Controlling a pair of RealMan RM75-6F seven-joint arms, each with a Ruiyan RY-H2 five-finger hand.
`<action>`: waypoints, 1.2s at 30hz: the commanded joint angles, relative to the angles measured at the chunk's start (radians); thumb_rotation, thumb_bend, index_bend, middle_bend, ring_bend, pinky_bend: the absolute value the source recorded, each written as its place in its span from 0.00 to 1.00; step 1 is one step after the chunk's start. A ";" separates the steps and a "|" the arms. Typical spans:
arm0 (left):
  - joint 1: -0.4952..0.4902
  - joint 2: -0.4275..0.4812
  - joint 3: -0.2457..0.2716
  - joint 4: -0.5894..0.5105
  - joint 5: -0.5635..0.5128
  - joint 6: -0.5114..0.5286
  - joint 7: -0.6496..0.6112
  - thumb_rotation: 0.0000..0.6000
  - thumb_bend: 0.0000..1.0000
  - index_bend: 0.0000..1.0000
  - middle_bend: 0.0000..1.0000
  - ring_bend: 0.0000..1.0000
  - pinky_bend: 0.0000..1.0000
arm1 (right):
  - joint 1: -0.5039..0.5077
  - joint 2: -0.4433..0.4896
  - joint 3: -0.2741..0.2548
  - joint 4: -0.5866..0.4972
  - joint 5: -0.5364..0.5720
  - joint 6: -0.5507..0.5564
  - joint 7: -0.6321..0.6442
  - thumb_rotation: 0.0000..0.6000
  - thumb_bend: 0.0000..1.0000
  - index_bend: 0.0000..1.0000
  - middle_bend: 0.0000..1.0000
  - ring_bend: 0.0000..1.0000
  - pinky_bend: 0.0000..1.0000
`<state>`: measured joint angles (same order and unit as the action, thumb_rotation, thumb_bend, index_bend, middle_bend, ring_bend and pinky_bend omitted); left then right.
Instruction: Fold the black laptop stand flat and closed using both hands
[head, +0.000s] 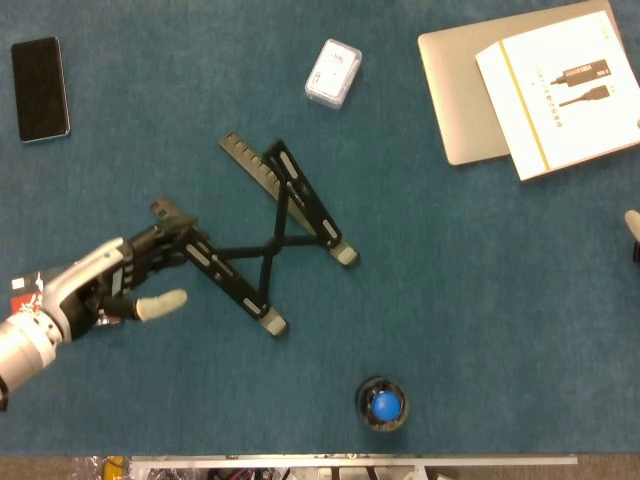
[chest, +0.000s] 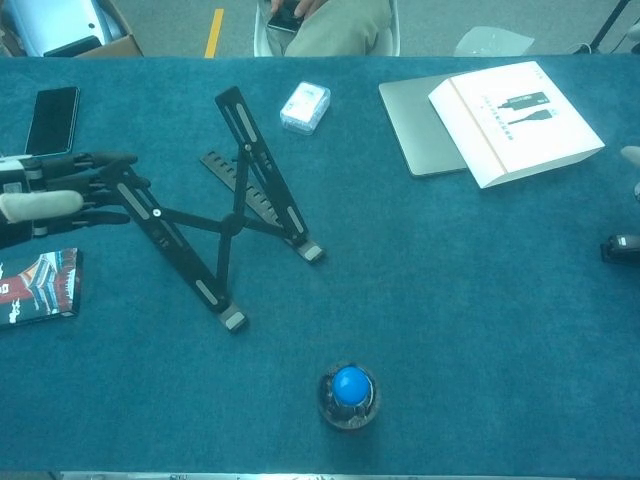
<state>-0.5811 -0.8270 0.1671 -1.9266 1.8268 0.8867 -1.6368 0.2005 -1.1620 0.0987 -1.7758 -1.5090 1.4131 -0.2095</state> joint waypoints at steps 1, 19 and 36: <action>-0.003 0.011 0.032 -0.018 0.036 0.033 -0.006 0.86 0.25 0.05 0.11 0.05 0.06 | -0.002 0.002 -0.002 -0.004 -0.003 0.004 -0.002 1.00 0.21 0.13 0.20 0.09 0.09; -0.067 -0.032 0.132 -0.031 0.091 0.097 -0.026 0.86 0.25 0.04 0.11 0.05 0.06 | -0.029 0.025 -0.017 -0.025 -0.024 0.043 0.007 1.00 0.21 0.13 0.20 0.09 0.09; -0.120 -0.133 0.125 -0.008 0.055 0.134 0.005 0.79 0.25 0.05 0.12 0.05 0.06 | -0.053 0.042 -0.022 -0.033 -0.034 0.072 0.022 1.00 0.21 0.13 0.20 0.09 0.09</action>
<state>-0.6966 -0.9518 0.2917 -1.9405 1.8897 1.0240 -1.6302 0.1472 -1.1198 0.0767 -1.8092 -1.5426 1.4849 -0.1878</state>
